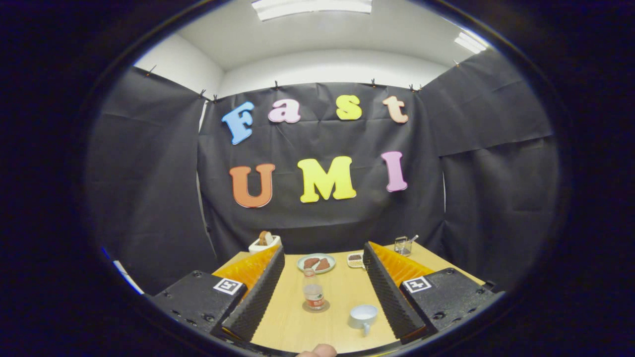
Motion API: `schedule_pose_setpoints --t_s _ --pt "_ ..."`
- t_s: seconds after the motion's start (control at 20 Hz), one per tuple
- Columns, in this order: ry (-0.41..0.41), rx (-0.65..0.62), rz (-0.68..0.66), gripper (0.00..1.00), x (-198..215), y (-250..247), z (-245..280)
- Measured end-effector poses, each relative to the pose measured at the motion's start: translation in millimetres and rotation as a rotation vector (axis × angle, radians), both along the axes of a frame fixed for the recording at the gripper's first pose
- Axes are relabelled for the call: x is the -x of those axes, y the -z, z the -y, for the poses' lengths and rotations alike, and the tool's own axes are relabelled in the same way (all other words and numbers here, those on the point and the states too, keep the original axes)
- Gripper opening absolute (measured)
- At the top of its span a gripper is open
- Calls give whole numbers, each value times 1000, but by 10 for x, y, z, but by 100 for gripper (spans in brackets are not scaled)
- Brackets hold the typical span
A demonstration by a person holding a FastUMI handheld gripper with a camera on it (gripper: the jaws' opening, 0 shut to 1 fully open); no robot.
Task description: Take the bottle from table, then pour the juice into the cup, finally place the bottle on the coaster
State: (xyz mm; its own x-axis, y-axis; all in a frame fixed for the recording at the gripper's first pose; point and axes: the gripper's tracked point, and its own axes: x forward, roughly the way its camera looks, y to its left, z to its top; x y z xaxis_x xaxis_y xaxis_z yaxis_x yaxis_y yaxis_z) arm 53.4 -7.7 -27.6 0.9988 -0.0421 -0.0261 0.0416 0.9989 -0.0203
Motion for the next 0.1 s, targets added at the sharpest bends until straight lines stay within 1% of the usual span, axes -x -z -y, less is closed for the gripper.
schedule_pose_setpoints --t_s 0.1 --pt "-8 11 -4 100 0 -15 -25"
